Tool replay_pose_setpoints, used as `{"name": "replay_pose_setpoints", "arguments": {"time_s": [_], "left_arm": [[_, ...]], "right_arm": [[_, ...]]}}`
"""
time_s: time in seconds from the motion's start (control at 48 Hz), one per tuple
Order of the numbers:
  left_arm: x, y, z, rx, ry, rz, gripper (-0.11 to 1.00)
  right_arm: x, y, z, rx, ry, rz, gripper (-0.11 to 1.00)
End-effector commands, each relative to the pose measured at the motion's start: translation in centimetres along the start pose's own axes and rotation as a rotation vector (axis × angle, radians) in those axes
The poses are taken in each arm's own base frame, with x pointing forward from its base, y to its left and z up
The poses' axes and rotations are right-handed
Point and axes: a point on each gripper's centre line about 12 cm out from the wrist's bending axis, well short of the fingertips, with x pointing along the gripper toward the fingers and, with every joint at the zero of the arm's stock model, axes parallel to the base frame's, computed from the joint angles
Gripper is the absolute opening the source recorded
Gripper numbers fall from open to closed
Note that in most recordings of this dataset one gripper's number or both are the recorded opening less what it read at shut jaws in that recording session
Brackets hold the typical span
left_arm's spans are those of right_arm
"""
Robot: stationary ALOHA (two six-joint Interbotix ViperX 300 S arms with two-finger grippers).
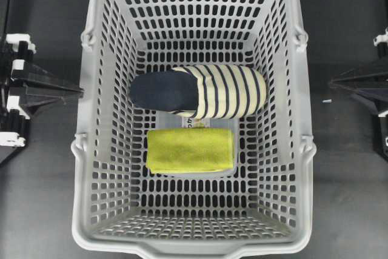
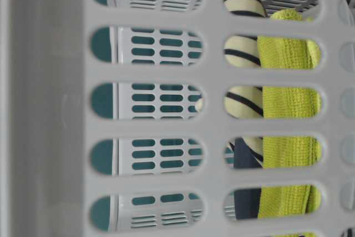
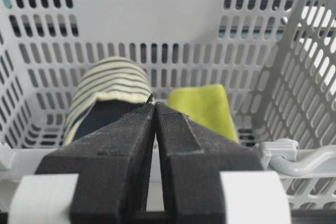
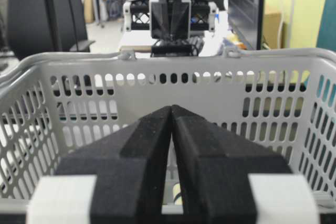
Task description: Pick up the yellow cloth from the shopping basket with the left arm.
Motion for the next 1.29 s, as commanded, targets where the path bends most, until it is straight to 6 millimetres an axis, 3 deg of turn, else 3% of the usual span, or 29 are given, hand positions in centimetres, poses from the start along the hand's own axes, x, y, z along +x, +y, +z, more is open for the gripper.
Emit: {"name": "replay_pose_setpoints", "arguments": {"time_s": [0.0, 0.083, 0.459, 0.771, 0.855, 1.084, 1.188, 1.271], "left_arm": [[0.5, -0.1, 1.4, 0.019, 0.003, -0.011, 0.06], [1.0, -0.1, 2.2, 0.001, 0.051, -0.007, 0.0], [4.5, -0.3, 7.5, -0.006, 0.28, -0.008, 0.0], [10.0, -1.7, 7.6, 0.011, 0.538, -0.043, 0.0], [11.5, -1.9, 7.4, 0.015, 0.585, -0.047, 0.0], [15.6, -2.1, 6.0, 0.024, 0.773, -0.039, 0.0], [17.1, -2.1, 5.3, 0.027, 0.865, -0.03, 0.02], [18.2, -2.1, 4.6, 0.028, 0.937, -0.025, 0.17]], "right_arm": [[0.1, 0.4, 1.2, 0.02, -0.035, 0.018, 0.0], [-0.1, 0.4, 1.4, 0.037, -0.042, 0.019, 0.0], [-0.2, 0.4, 1.1, 0.114, 0.001, 0.021, 0.0], [-0.3, 0.5, 0.7, 0.113, 0.052, 0.019, 0.03], [-0.3, 0.5, 0.6, 0.113, 0.061, 0.019, 0.16], [-0.4, 0.5, 0.6, 0.113, 0.069, 0.019, 0.74], [-0.4, 0.5, 0.6, 0.111, 0.067, 0.019, 0.77], [-0.5, 0.5, 0.6, 0.111, 0.067, 0.019, 0.75]]}}
